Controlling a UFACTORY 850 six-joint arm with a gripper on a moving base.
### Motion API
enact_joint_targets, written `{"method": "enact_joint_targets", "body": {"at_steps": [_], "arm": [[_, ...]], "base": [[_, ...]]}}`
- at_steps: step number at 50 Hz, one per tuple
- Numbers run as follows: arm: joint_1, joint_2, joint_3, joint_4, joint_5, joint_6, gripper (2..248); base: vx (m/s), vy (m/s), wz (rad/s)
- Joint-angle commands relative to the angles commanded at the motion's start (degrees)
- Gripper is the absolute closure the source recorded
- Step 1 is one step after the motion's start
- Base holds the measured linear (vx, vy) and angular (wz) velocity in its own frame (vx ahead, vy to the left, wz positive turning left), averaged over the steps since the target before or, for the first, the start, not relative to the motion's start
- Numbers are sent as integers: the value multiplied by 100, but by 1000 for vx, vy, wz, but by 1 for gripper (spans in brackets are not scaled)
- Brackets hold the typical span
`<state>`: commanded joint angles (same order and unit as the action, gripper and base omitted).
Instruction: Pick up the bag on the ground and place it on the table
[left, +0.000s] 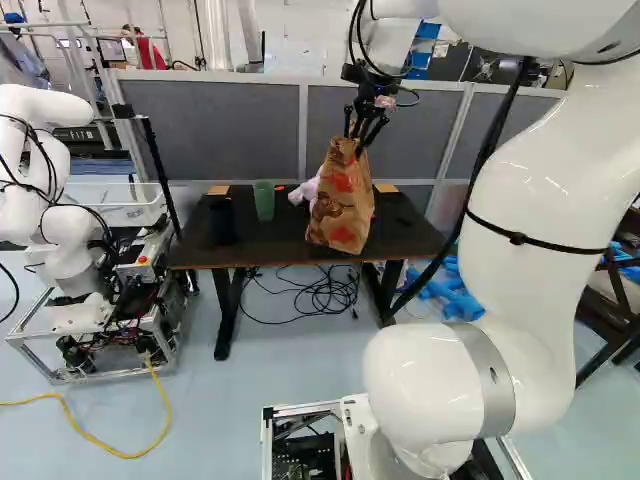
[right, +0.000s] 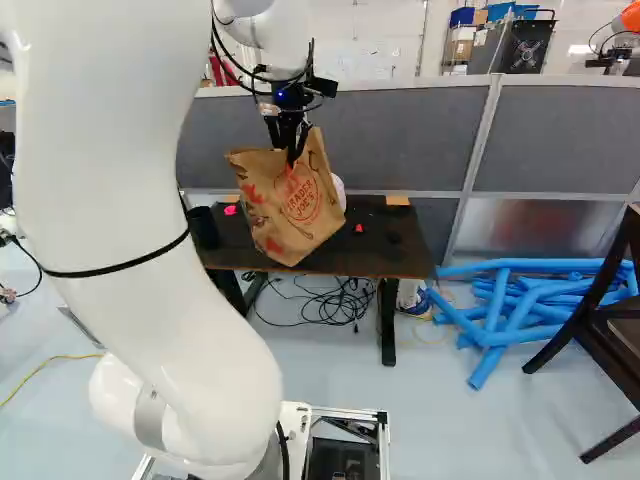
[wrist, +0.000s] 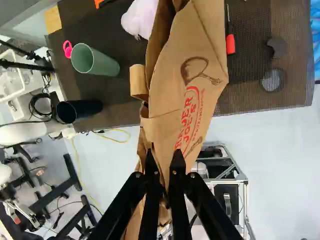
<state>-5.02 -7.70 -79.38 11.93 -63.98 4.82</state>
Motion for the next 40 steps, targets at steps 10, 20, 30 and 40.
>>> {"method": "enact_joint_targets", "body": {"at_steps": [10,20,30,40], "arm": [[3,-49,-55,-36,0,604,225],[8,-118,-132,-56,-8,1206,225],[13,-200,-225,-59,-113,1808,225],[20,-306,-348,-89,-220,2410,225]], "base": [[0,0,0],[0,0,0],[0,0,0],[0,0,0]]}}
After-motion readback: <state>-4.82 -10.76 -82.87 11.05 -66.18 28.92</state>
